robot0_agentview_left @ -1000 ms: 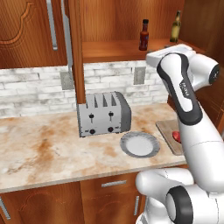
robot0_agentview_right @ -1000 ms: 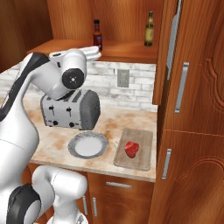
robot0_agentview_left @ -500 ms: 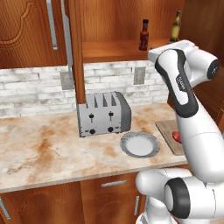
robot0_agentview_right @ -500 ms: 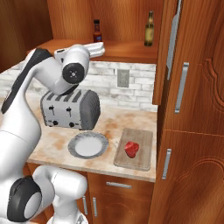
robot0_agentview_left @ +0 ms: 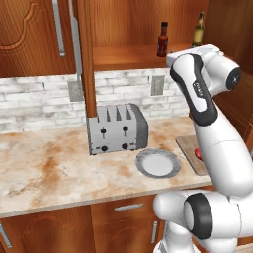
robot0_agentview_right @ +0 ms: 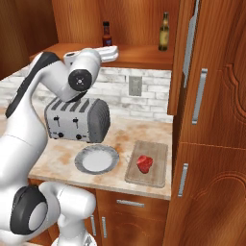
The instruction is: Pick the steak from the plate and place it on the cutting board. Then pick the condiment bottle from the cabinet and place it next to the cutting board.
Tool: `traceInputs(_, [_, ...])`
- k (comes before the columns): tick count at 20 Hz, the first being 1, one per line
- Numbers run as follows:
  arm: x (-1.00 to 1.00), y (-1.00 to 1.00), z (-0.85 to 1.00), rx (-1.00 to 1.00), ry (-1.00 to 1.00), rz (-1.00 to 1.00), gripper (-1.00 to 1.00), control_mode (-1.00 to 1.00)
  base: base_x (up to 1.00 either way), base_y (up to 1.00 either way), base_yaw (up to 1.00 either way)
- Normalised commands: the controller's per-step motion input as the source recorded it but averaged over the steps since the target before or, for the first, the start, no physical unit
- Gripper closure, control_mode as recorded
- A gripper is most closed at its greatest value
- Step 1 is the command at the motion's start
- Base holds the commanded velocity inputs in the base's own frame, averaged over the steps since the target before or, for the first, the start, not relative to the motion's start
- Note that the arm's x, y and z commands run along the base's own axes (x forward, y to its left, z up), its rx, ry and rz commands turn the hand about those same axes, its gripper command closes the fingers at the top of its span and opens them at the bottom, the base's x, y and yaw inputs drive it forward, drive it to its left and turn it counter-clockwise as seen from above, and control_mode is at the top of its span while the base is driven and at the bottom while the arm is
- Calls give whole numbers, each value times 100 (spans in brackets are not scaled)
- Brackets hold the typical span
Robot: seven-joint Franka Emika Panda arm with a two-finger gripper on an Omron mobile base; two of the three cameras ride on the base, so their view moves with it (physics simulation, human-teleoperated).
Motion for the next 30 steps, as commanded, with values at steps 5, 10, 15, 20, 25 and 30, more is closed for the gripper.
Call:
traceInputs(5, [4, -2, 19, 7, 0, -6, -100, -100, 0, 0, 0])
traceInputs(10, [1, 0, 24, 7, 0, -4, -100, -100, 0, 0, 0])
traceInputs(15, [0, 0, 23, 5, 0, -1, -100, -100, 0, 0, 0])
traceInputs(20, [0, 2, 14, 3, 3, 0, -100, -100, 0, 0, 0])
traceInputs(25, [0, 6, 11, 2, 5, -1, -100, -100, 0, 0, 0])
traceInputs(30, [2, 12, 10, 2, 4, -1, -100, -100, 0, 0, 0])
